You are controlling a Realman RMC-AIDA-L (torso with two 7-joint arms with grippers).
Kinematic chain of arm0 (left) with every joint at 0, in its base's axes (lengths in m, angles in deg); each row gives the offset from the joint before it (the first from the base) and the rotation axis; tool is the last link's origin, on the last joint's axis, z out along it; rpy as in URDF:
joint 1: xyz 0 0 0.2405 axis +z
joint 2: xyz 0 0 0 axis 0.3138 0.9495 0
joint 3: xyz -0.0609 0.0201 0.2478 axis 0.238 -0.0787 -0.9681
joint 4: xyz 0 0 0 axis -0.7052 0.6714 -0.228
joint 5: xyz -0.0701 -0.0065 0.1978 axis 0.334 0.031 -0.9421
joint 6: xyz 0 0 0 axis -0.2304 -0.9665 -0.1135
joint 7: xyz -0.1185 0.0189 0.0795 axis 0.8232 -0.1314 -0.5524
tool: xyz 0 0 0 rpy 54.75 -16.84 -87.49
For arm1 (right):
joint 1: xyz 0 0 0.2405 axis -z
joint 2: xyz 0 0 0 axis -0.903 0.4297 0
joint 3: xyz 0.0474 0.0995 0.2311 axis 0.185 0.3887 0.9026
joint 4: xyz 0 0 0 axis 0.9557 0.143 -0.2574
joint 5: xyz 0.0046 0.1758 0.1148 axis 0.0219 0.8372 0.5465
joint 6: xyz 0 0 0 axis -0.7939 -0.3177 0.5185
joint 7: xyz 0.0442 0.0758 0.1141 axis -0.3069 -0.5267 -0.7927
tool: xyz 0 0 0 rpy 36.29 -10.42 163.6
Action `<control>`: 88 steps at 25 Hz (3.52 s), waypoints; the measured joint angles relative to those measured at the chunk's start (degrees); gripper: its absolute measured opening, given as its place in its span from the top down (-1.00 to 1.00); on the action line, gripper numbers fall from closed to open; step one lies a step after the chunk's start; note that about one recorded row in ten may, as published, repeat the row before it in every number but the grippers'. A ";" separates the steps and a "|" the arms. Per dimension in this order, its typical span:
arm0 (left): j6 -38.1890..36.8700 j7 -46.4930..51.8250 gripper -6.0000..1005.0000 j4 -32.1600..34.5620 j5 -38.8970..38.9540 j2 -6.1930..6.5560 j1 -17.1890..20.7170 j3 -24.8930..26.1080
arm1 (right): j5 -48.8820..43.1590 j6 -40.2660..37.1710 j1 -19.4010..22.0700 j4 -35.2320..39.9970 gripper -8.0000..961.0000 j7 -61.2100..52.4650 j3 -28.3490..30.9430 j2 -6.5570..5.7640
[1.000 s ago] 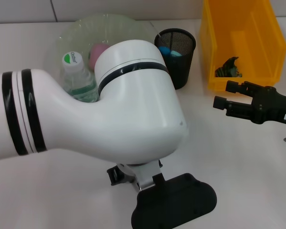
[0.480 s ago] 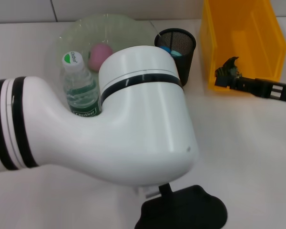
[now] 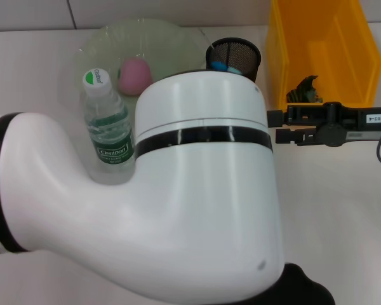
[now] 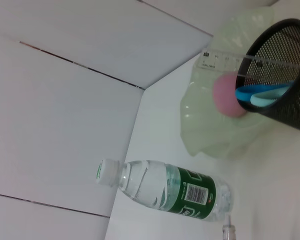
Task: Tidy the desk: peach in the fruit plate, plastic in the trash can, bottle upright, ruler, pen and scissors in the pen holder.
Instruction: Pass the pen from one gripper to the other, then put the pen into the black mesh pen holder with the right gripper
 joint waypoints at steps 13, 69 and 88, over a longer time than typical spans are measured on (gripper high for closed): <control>2.18 -0.27 0.66 -0.23 -1.30 0.00 0.10 -0.86 | -0.09 8.98 -4.06 -3.32 -0.75 -0.71 -4.62 3.95; 9.02 2.02 0.02 1.87 2.93 0.43 2.42 9.68 | 14.77 14.71 -0.75 -1.75 0.72 14.33 -5.71 6.08; -2.38 -23.35 -0.03 -0.96 69.59 0.69 30.06 65.75 | 45.46 18.79 0.53 -3.76 0.72 62.33 -5.79 6.61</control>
